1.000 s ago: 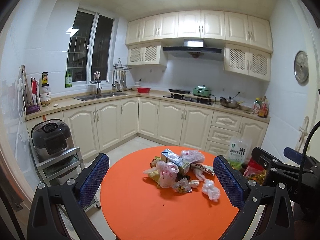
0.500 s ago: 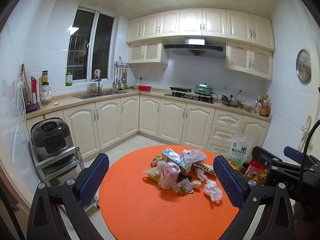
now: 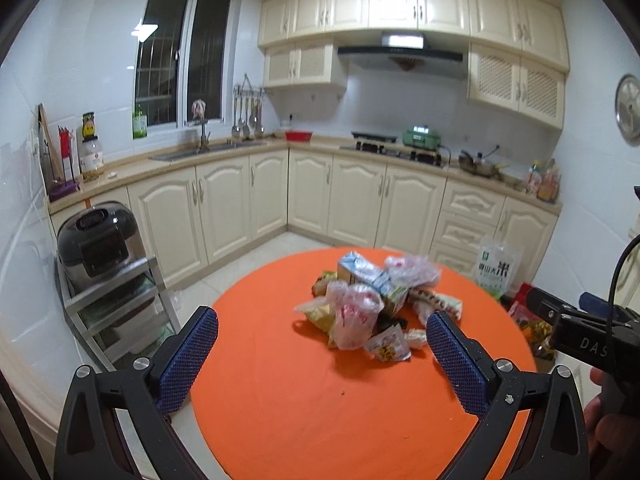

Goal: Collect trash
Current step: 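Grasp the clear plastic bag with the right gripper while the left gripper approaches the printed wrapper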

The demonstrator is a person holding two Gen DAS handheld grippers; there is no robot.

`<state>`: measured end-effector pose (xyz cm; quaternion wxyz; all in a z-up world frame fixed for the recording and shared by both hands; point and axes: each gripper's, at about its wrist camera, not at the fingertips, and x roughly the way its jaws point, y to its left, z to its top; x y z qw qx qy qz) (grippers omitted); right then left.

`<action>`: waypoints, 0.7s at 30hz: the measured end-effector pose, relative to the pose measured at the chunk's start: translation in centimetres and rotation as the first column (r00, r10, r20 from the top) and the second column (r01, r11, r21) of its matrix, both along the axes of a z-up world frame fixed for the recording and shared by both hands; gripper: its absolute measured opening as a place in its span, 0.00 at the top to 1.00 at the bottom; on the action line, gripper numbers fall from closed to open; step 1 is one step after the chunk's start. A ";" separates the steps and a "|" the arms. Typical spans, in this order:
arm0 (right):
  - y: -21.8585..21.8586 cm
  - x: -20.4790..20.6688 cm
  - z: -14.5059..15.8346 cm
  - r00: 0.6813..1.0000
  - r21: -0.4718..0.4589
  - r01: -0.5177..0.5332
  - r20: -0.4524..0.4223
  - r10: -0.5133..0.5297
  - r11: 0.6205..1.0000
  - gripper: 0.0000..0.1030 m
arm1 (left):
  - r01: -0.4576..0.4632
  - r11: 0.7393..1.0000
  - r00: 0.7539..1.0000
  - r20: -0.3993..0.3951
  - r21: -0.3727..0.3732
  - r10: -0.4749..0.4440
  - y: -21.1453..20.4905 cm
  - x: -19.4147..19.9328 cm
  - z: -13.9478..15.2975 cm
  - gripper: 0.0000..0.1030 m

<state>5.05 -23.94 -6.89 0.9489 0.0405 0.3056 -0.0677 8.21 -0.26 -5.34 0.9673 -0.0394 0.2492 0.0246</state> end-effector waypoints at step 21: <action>-0.6 8.8 -13.2 0.939 0.019 -0.076 -0.334 0.078 0.997 0.13 | 0.017 0.999 0.963 -0.269 -0.042 -0.028 -1.0 12.6 -8.9 0.01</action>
